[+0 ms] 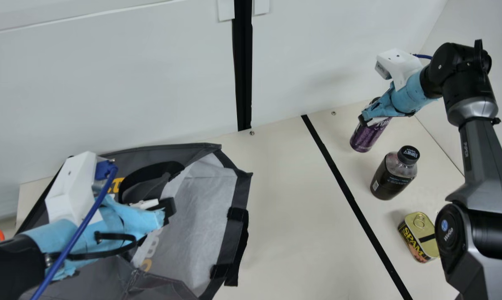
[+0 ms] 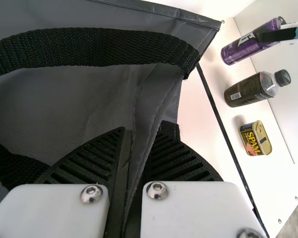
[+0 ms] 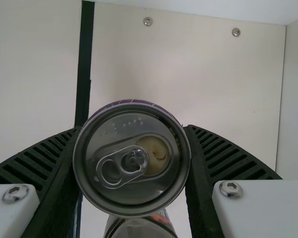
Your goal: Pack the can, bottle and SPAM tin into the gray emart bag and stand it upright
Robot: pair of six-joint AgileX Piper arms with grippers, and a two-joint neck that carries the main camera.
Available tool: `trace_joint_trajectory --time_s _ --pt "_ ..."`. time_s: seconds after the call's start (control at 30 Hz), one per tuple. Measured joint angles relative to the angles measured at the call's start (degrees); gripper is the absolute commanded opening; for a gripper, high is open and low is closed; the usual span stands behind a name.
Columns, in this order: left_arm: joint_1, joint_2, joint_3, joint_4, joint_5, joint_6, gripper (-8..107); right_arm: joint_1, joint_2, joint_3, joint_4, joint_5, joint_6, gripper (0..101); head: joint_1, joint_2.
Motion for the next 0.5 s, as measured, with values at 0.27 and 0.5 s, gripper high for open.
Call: trace_joint_trajectory --time_s 0.27,0.5 --pt "0.0 0.0 0.0 0.0 0.0 0.0 -8 1.3 -4.7 4.2 0.6 0.0 -1.5 0 0.0 0.1" --pt "0.0 0.0 0.0 0.0 0.0 0.0 -8 2.5 -8.7 8.0 0.5 0.0 -3.1 0 0.1 0.0"
